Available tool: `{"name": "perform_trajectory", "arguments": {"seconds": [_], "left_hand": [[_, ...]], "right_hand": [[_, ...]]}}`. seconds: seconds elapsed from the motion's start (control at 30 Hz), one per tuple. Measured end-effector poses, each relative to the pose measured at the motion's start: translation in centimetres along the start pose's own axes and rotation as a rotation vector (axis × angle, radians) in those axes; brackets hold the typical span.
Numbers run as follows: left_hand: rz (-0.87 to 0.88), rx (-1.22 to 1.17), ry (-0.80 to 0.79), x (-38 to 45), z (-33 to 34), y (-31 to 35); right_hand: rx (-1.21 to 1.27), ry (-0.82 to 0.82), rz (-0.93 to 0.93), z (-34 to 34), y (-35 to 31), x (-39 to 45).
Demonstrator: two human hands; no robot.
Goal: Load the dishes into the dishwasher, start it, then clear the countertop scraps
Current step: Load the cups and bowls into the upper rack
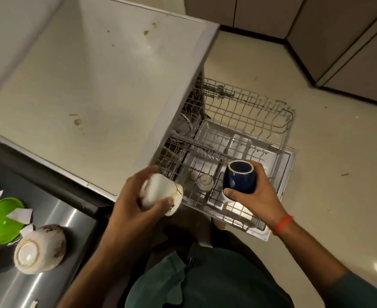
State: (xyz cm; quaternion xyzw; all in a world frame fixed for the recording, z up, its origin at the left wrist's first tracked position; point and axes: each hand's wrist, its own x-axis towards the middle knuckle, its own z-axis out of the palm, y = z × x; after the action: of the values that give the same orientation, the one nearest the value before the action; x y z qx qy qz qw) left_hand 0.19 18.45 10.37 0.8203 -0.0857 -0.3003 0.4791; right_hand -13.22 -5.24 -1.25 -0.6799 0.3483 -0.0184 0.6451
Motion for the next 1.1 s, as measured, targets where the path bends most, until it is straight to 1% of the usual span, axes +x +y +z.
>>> {"name": "perform_trajectory", "arguments": {"seconds": [0.07, 0.17, 0.27, 0.37, 0.43, 0.53, 0.63, 0.73, 0.8, 0.9, 1.0, 1.1], "left_hand": [[0.005, 0.070, -0.053, 0.9, 0.5, -1.0], [0.012, 0.178, -0.088, 2.2, 0.8, -2.5], [0.104, 0.307, -0.061, 3.5, 1.5, -4.0], [0.165, 0.304, -0.093, 5.2, 2.4, -5.4], [0.214, 0.328, -0.123, 5.8, 2.6, -6.2], [0.252, 0.299, -0.150, 6.2, 2.4, -8.0], [0.296, 0.273, -0.187, 5.7, 2.3, -9.3], [0.317, 0.274, -0.222, 6.0, 2.6, -10.3], [0.325, 0.285, -0.233, 6.3, 2.9, -10.7], [0.326, 0.275, -0.228, 7.0, 3.5, -11.2], [0.314, 0.279, -0.182, 7.7, 4.1, -12.1], [0.279, 0.324, -0.147, 8.4, 4.5, -13.2]], "right_hand": [[-0.002, -0.013, 0.021, 0.7, 0.8, 1.3], [-0.068, -0.043, 0.029, 2.7, 1.8, 3.3], [-0.179, -0.068, 0.021, 5.0, 2.6, 5.4], [-0.287, -0.084, -0.017, 7.1, 4.2, 8.0], [-0.409, -0.078, -0.079, 8.5, 5.5, 9.7], [-0.691, -0.061, -0.126, 10.7, 7.5, 12.3], [-0.867, -0.120, -0.187, 12.6, 8.9, 14.3], [-0.937, -0.261, -0.212, 14.4, 9.7, 16.1], [-0.967, -0.314, -0.225, 15.6, 10.0, 16.9], [-0.977, -0.333, -0.254, 17.1, 10.8, 18.0], [-0.986, -0.345, -0.273, 18.0, 11.7, 19.0], [-1.049, -0.377, -0.323, 18.6, 12.6, 19.5]]}}
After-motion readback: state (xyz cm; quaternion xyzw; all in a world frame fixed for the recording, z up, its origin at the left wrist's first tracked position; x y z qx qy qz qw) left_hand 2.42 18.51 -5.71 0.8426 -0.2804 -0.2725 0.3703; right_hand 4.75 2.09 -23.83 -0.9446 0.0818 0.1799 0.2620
